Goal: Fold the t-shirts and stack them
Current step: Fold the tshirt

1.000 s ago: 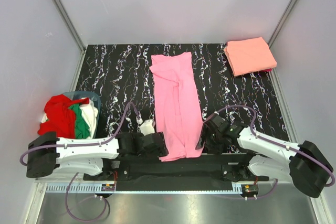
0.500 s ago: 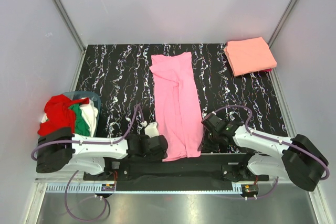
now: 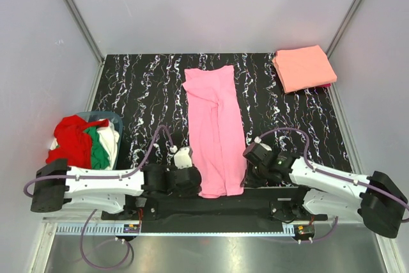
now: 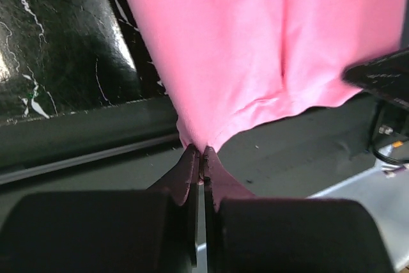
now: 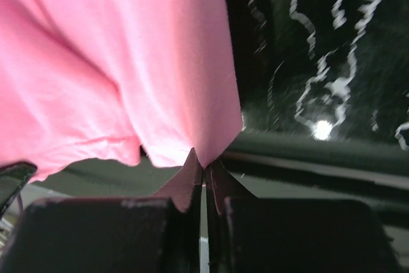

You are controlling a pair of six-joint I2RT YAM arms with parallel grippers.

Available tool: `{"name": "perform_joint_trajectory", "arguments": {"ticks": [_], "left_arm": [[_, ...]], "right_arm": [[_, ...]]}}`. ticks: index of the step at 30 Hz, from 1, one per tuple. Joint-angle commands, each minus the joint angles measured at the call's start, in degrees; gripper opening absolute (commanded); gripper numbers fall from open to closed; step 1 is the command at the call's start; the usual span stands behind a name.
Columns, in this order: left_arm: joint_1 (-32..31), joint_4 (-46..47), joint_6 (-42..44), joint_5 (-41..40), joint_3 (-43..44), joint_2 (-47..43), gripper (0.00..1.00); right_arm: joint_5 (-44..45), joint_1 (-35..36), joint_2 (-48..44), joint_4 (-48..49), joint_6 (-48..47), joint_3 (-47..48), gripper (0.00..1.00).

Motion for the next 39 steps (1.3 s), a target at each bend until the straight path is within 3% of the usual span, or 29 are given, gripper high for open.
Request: {"name": "perform_joint_trajectory", "arguments": {"ticks": [1,5,9,14,24,29,39], "left_arm": [[-0.52,-4.35,-1.18,-3.01,4.55,-2.4,0.0],[1.06,-9.1,3.29,-4.68,10.26,-1.79,0.0],[9.55,-8.85,9.62,-1.44,13.34,-1.87,0.0],[20.12,-6.47,19.99,5.15,16.59,0.05,0.0],[39.28,-6.39,33.53,13.6,32.49,15.51,0.0],[45.0,-5.95,37.05,17.63,37.77,22.81,0.0],[49.84,-4.98,39.16,20.98,44.63,36.0,0.0]], "right_arm": [[3.65,2.64,-2.37,-5.41,3.06,5.03,0.0],[8.03,2.64,-1.14,-9.19,0.79,11.18,0.0],[12.35,0.89,4.99,-14.02,-4.04,21.97,0.0],[9.98,-6.56,11.33,-12.71,-12.2,29.37,0.0],[5.23,-19.41,31.0,-12.89,-25.76,50.01,0.0],[2.77,-22.49,38.58,-13.33,-29.27,56.53,0.0],[-0.83,-25.83,50.62,-12.89,-32.44,65.33,0.0]]}}
